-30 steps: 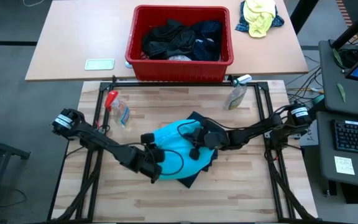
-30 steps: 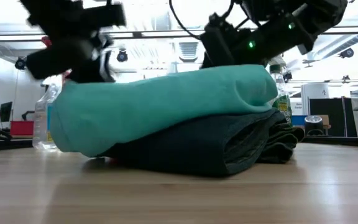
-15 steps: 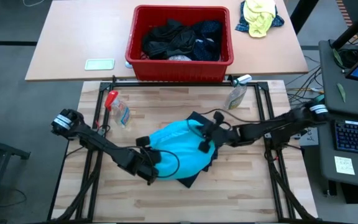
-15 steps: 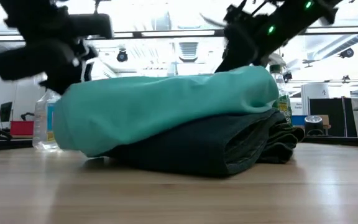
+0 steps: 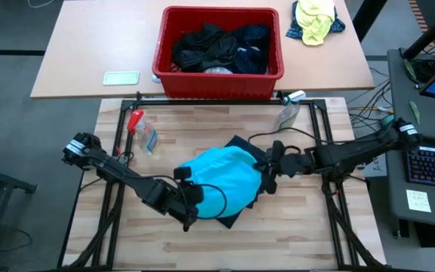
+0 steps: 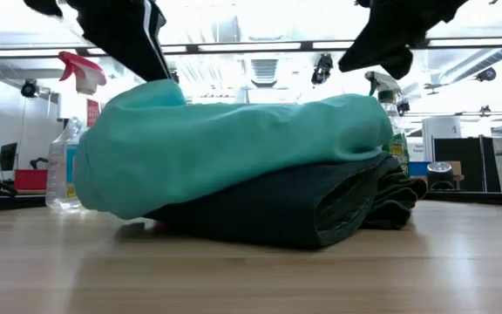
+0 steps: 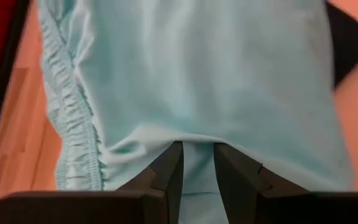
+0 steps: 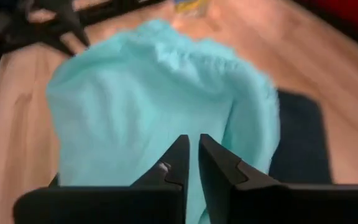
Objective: Fold Laundry from Bin
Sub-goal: Fold the light blue shorts
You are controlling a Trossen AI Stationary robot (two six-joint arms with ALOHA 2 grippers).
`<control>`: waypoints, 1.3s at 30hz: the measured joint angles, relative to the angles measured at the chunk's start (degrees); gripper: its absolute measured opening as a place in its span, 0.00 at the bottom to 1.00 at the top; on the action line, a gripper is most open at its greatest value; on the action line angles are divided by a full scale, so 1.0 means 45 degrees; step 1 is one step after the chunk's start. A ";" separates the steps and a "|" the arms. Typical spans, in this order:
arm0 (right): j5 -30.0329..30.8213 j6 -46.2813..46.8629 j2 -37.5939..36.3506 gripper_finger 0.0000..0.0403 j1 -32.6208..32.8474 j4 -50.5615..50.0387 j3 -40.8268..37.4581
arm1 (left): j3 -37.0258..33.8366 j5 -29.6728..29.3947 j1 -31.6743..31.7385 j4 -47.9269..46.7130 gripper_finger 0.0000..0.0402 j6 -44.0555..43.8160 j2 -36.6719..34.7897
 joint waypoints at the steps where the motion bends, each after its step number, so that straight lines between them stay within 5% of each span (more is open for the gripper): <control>1: -0.0220 0.0142 -0.0028 0.11 0.0000 -0.0199 0.0000 | 0.0116 0.0210 -0.0010 -0.0168 0.19 -0.0015 -0.0003; 8: -0.0677 0.1535 -0.0046 0.34 -0.0009 -0.1914 0.0005 | 0.0774 0.0991 -0.0083 -0.1836 0.19 -0.0886 0.0005; 16: -0.1024 0.2058 -0.0030 0.63 -0.0097 -0.2016 -0.0046 | 0.1065 0.0942 -0.0189 -0.1100 0.19 -0.0872 0.0015; 24: -0.1028 0.2255 0.1195 0.79 -0.0097 -0.1058 -0.0157 | 0.0764 0.0894 -0.0277 -0.0552 0.19 -0.0901 0.0015; 33: -0.1800 0.2129 0.3554 0.75 -0.0271 0.2435 -0.0018 | 0.0133 0.0884 -0.0277 0.0205 0.19 -0.0904 0.0019; 39: -0.1863 0.2109 0.4400 0.51 -0.0651 0.2873 0.0097 | 0.0102 0.0869 -0.0326 0.0677 0.19 -0.0915 0.0019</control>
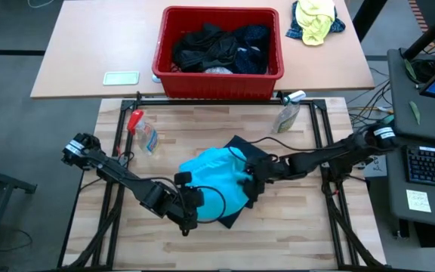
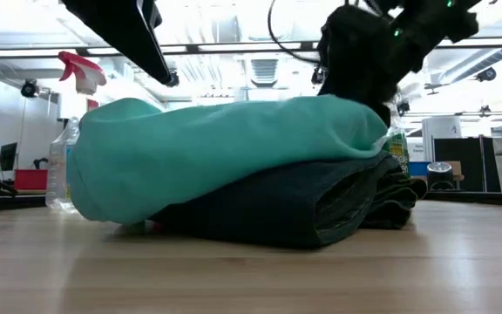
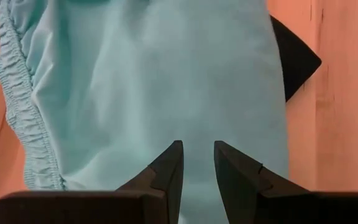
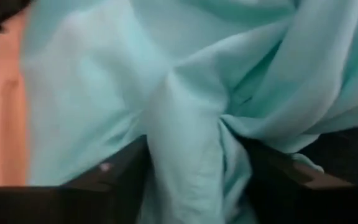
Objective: Fold Laundry from Bin
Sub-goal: Fold the light blue shorts
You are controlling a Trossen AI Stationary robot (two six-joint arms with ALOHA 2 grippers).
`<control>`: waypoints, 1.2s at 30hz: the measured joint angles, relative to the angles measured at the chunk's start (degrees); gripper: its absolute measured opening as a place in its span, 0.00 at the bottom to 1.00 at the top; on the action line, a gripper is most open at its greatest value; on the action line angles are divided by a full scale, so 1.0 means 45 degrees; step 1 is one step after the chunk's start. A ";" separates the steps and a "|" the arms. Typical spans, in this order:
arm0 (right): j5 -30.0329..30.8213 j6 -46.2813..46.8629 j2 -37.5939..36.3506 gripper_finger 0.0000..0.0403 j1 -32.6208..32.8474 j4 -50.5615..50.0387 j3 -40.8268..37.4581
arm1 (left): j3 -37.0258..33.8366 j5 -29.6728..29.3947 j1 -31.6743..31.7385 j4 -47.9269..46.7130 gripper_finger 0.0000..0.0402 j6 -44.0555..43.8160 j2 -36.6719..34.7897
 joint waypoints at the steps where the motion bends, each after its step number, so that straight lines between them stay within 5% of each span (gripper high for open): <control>1: -0.0014 -0.0063 0.0063 0.44 -0.0033 0.0014 0.0005 | 0.0000 -0.0016 -0.0027 0.0013 0.19 -0.0002 0.0000; 5: -0.0116 -0.0749 -0.0132 0.12 -0.0116 -0.0110 0.0044 | 0.0005 -0.0495 -0.0333 -0.0016 0.19 -0.0010 0.0000; 7: -0.0208 -0.1065 -0.0601 0.06 -0.0187 -0.0410 0.0061 | 0.0010 -0.0610 -0.0519 -0.0010 0.19 -0.0074 0.0000; 18: -0.0119 -0.3596 -0.2605 0.03 -0.0950 -0.6458 0.2583 | 0.0000 -0.1058 -0.1005 0.0068 0.19 -0.0857 0.0000; 31: -0.0995 -0.3616 -0.0677 0.03 -0.1010 -0.7720 0.2747 | -0.0005 -0.0287 -0.1198 0.0515 0.19 -0.1297 0.0000; 36: 0.0290 -0.2903 -0.0321 0.05 -0.1003 -0.7453 0.2474 | -0.0073 -0.0270 -0.1307 0.1047 0.19 -0.1232 0.0124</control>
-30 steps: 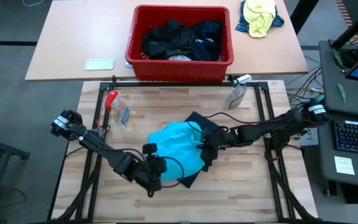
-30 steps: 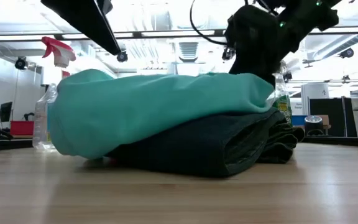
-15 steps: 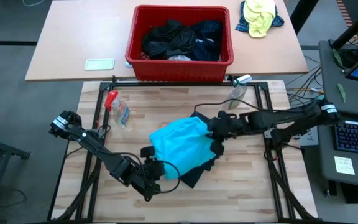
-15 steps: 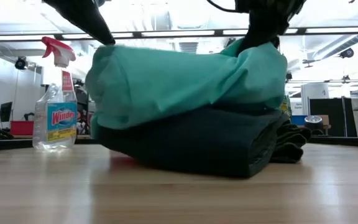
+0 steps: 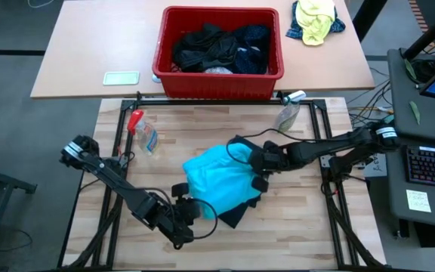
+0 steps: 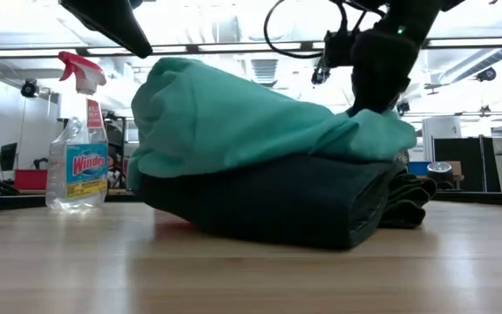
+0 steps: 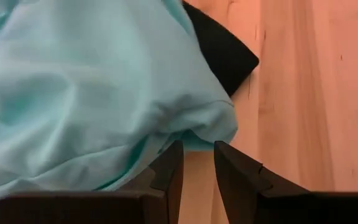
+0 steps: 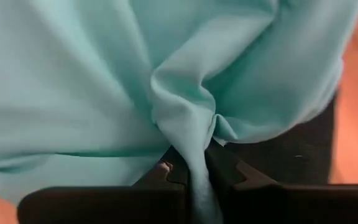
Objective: Fold Laundry from Bin
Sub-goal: Fold the light blue shorts
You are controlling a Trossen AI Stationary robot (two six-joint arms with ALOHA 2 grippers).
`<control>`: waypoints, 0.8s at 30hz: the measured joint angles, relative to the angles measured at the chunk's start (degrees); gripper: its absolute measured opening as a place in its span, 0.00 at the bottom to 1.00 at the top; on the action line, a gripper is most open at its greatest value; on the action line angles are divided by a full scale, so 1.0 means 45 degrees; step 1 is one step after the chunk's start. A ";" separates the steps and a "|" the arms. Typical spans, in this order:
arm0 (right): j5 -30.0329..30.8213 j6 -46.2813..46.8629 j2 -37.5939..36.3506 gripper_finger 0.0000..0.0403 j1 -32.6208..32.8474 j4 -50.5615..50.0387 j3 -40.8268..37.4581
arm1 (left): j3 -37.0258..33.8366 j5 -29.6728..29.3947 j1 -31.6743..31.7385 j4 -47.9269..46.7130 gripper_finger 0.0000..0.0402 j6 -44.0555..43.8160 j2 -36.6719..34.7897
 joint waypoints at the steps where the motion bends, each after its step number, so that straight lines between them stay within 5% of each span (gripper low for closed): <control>1: 0.0085 0.0020 -0.0006 0.07 -0.0002 0.0033 -0.0002 | 0.0000 0.0043 -0.0024 0.0040 0.19 0.0022 0.0128; 13: 0.0074 0.0021 -0.1893 0.46 -0.0002 -0.0186 0.0085 | -0.0019 0.1272 -0.0292 0.0031 0.27 -0.3420 0.0852; 24: -0.0115 0.0306 -0.4027 0.70 0.0110 -0.1520 0.0085 | -0.0903 -0.2033 -0.1189 0.3221 0.52 -0.5190 0.2729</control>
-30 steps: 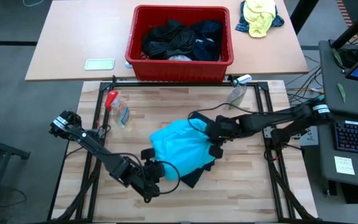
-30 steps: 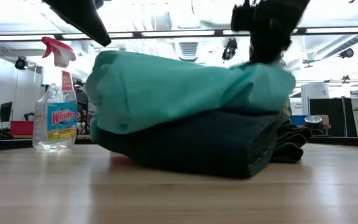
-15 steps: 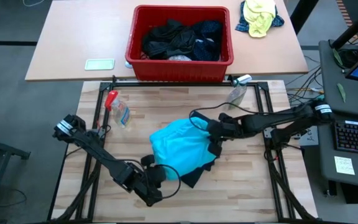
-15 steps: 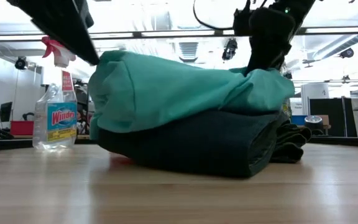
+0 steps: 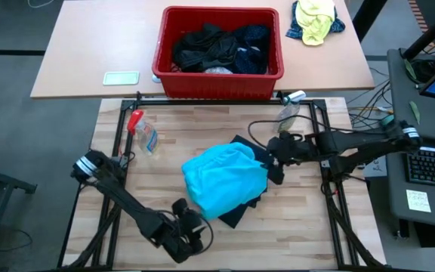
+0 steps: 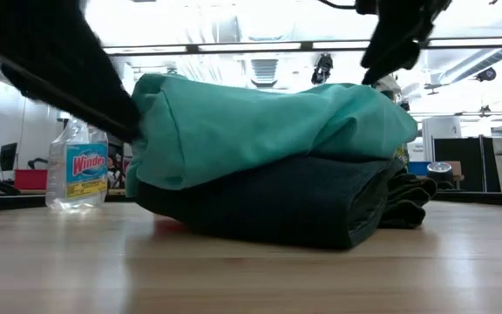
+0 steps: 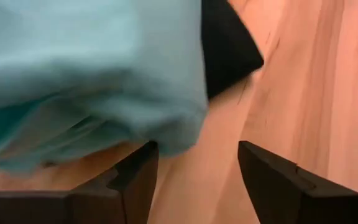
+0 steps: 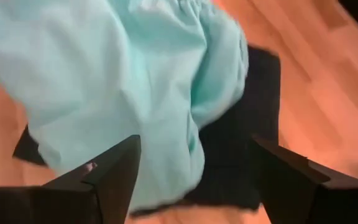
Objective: Fold Laundry from Bin
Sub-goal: Fold the light blue shorts
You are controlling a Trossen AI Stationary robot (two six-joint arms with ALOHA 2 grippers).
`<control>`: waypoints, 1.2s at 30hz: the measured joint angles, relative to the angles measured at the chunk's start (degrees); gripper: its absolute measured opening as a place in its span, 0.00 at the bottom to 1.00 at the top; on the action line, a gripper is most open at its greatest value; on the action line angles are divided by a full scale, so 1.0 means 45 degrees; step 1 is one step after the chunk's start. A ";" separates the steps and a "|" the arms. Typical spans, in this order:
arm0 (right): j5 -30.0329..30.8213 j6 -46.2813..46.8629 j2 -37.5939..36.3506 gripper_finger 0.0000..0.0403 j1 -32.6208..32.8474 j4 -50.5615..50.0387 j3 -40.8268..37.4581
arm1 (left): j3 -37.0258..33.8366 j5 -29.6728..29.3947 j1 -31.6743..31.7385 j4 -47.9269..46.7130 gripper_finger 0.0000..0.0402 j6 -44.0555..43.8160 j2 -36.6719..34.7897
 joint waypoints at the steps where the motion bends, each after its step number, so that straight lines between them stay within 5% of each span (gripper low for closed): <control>1: -0.0078 0.0265 -0.0098 0.71 0.0092 -0.0270 -0.0060 | 0.0000 -0.0264 0.0038 0.0490 0.52 0.0031 0.0305; 9: -0.0508 0.2689 -0.0514 0.76 0.1689 -0.0209 -0.2117 | 0.0000 -0.1474 0.0145 0.2293 0.50 -0.0329 0.1538; 25: 0.0054 0.2711 -0.0361 0.70 0.2180 0.7850 -0.5877 | 0.0000 -0.3731 0.0172 0.2324 0.38 -0.0043 0.1552; 30: 0.0057 0.2159 -0.0174 0.52 0.2180 0.9127 -0.6240 | 0.0059 -0.3812 0.0194 0.2347 0.22 0.0514 0.1552; 34: 0.0050 0.0915 -0.0290 0.27 0.2176 0.9202 -0.6076 | 0.0507 -0.4200 0.0132 0.2482 0.04 0.1669 0.1552; 36: 0.0063 0.0178 -0.0551 0.12 0.2171 0.8770 -0.5696 | 0.0906 -0.4514 0.0106 0.2510 0.02 0.2457 0.1552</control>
